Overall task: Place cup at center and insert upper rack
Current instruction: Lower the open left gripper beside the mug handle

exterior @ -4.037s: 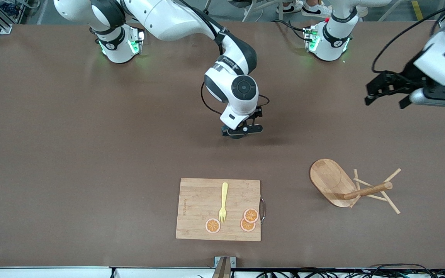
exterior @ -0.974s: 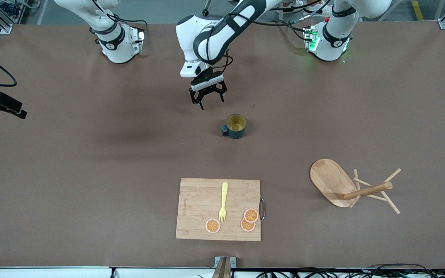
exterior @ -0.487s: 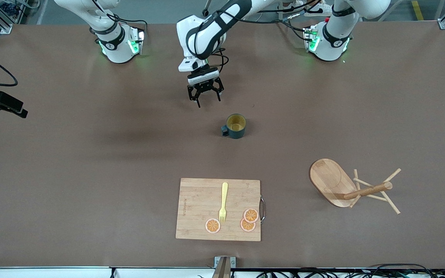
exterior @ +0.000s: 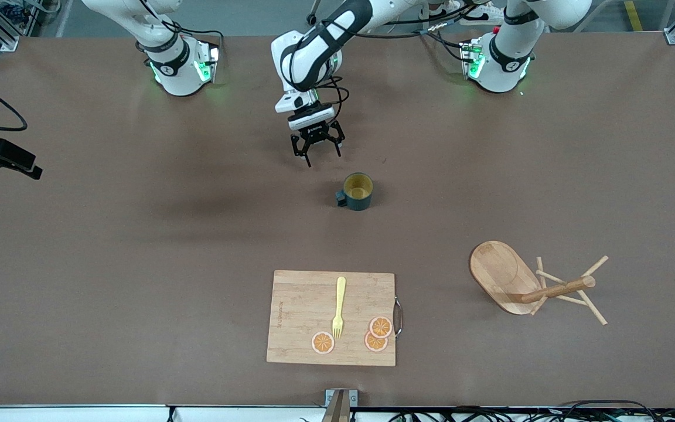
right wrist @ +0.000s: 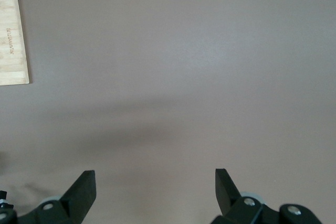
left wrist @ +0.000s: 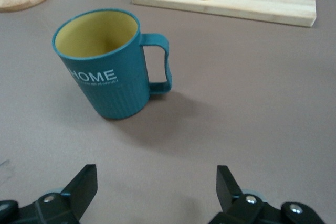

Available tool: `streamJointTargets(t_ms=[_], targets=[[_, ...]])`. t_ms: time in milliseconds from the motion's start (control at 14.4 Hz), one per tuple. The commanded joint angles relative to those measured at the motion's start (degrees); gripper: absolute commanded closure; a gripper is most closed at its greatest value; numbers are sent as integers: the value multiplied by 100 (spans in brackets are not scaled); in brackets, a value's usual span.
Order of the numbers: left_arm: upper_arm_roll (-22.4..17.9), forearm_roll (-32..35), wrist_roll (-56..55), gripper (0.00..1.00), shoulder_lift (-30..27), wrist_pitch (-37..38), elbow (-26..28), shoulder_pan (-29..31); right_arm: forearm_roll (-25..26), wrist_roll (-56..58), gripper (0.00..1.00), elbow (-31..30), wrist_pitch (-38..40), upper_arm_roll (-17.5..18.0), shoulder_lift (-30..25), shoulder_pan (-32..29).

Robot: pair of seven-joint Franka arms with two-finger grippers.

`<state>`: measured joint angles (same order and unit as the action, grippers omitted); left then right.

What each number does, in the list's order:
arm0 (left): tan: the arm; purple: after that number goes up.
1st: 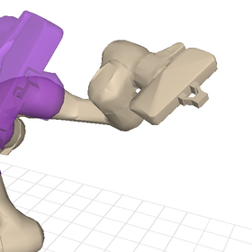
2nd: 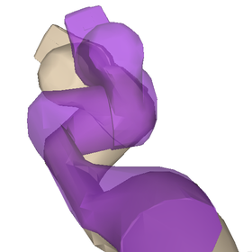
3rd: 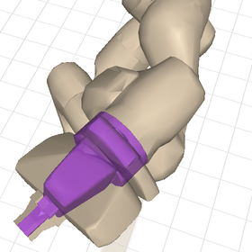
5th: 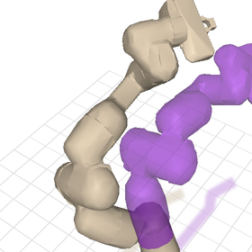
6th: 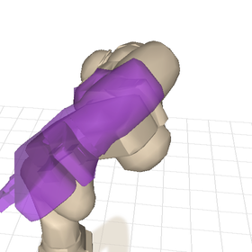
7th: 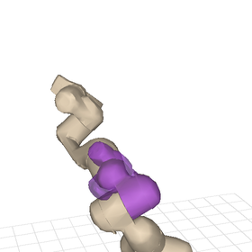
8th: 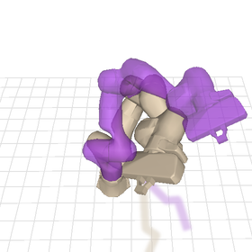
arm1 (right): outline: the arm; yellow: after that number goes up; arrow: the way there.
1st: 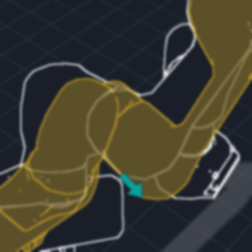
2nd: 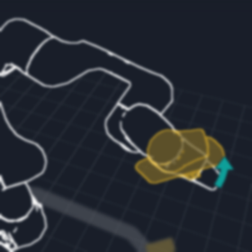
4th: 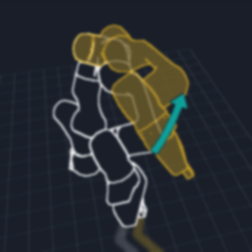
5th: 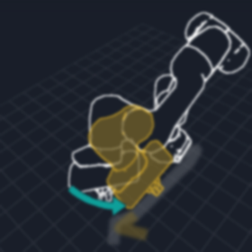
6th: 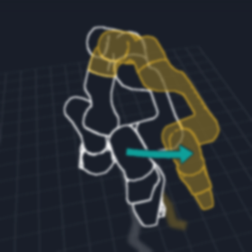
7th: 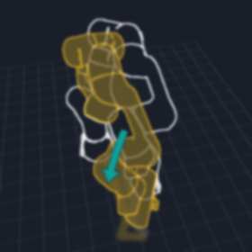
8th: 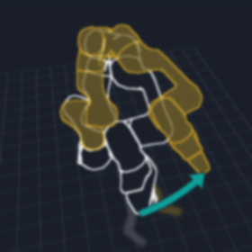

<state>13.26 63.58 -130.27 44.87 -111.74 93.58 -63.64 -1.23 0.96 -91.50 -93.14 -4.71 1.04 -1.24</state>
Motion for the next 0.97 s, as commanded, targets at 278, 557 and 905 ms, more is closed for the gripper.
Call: streamJointTargets(t_ms=[278, 557, 905], targets=[[-60, 700, -191, 0, 488, 424, -586, -87, 105, 36, 0, -114, -37, -3, -130, 28], [-60, 700, -218, 0, 742, 871, -1023, -87, 105, 36, 0, -114, -37, -3, -130, 28], [-350, 691, -384, 0, 892, 987, -1456, -122, 105, 36, 0, -114, -37, -3, -130, 28]])
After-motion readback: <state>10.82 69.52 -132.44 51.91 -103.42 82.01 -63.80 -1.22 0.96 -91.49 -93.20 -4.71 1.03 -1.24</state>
